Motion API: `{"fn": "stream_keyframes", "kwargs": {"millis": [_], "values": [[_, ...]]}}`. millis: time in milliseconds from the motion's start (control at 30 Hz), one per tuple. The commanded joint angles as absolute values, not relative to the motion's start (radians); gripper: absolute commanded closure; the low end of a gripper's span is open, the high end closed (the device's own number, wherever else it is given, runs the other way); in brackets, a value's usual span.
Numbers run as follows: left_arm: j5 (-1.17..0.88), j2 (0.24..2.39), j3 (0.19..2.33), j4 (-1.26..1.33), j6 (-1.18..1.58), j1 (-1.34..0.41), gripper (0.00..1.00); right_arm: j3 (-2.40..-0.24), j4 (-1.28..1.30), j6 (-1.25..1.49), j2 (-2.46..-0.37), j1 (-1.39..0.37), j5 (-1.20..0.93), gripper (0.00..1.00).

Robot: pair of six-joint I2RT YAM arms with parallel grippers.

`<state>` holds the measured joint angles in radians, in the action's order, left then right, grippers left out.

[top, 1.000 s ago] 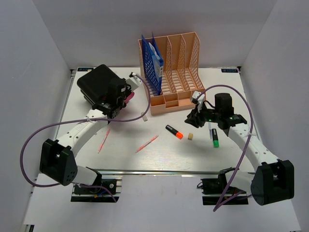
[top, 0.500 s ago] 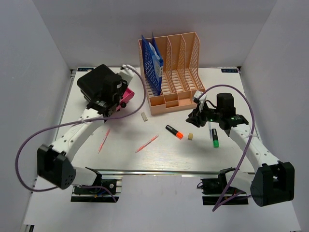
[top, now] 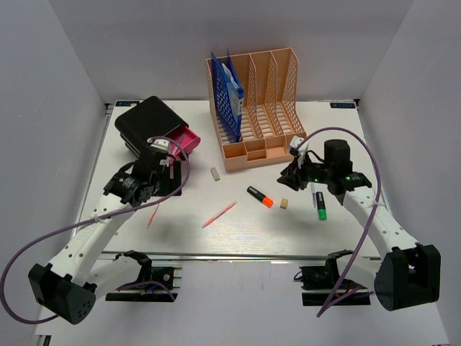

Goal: Organize the desk

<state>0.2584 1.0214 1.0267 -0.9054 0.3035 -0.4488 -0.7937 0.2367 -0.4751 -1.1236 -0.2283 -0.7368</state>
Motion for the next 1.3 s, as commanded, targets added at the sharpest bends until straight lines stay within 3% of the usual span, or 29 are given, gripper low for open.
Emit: {"fn": "stream_keyframes", "kwargs": {"millis": [0,233,400,500,600,833,1100,1267], "values": [[0.31,1.006,1.04,-0.993,0.411,-0.437,0.08,-0.79,0.233,-0.482,-1.097,-0.224,-0.762,0.6],[0.321,0.959,0.936,-0.884,0.624,-0.39,0.17,-0.787,0.23,-0.483,-1.058,-0.219,-0.769,0.6],[0.495,0.984,0.874,-1.065,1.2,-0.379,0.12,-0.787,0.23,-0.483,-1.043,-0.216,-0.779,0.6],[0.48,1.014,0.881,-1.199,1.432,-0.364,0.07,-0.787,0.23,-0.482,-1.037,-0.216,-0.784,0.6],[0.417,0.977,0.816,-1.204,1.584,-0.342,0.04,-0.787,0.232,-0.483,-1.032,-0.219,-0.782,0.6],[0.525,0.865,0.703,-1.203,1.96,-0.311,0.05,-0.785,0.232,-0.485,-1.029,-0.216,-0.796,0.6],[0.414,1.0,0.611,-1.04,2.318,-0.291,0.11,-0.782,0.232,-0.482,-1.026,-0.218,-0.802,0.6],[0.406,1.166,0.762,-1.038,2.365,-0.273,0.13,-0.778,0.226,-0.482,-1.019,-0.207,-0.799,0.6]]}}
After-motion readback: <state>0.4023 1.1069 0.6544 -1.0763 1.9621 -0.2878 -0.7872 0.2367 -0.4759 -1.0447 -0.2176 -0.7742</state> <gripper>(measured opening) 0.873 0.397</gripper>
